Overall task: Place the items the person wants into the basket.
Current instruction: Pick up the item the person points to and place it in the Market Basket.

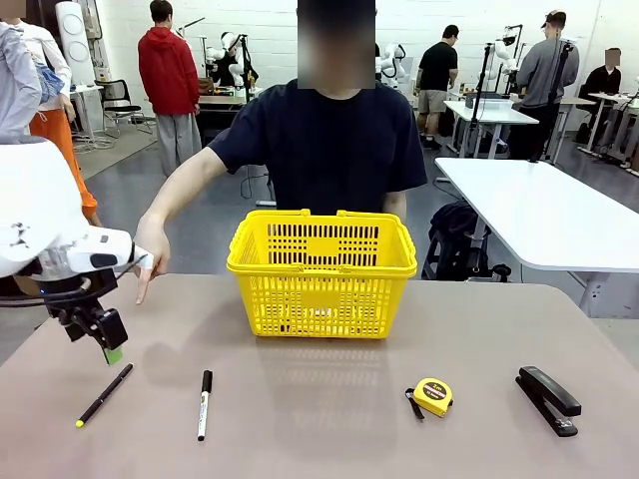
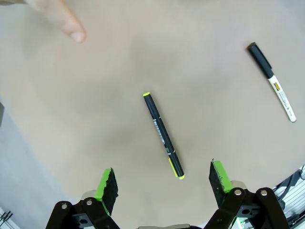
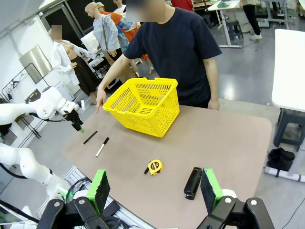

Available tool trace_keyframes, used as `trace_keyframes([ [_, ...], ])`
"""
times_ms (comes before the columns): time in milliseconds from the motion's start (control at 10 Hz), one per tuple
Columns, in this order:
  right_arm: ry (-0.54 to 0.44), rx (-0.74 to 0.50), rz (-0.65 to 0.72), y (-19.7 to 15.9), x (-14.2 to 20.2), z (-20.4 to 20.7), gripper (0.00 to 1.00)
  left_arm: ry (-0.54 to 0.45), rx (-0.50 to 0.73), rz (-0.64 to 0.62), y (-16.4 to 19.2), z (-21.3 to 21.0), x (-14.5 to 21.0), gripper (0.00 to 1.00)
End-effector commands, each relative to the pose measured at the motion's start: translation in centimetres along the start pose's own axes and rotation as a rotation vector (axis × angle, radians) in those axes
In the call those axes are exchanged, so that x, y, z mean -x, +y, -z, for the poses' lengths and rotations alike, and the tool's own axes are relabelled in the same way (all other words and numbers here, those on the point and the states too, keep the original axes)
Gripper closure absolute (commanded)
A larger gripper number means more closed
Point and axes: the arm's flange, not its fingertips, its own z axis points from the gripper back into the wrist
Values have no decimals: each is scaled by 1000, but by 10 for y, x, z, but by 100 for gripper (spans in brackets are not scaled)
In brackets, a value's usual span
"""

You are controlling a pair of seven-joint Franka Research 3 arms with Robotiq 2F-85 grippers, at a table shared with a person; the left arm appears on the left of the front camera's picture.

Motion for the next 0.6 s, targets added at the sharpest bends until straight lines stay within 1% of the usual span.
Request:
trace_keyframes([
  [0,-10,-23,-8,0,1,2,0,26,-64,-59,-25,33,8,0],
  [100,-10,-23,-8,0,1,2,0,40,-83,-69,-27,39,7,0],
  [300,-10,-23,-8,0,1,2,0,42,-74,-111,-34,69,12,0],
  [500,-10,-23,-8,0,1,2,0,18,-79,-146,-28,75,15,0],
])
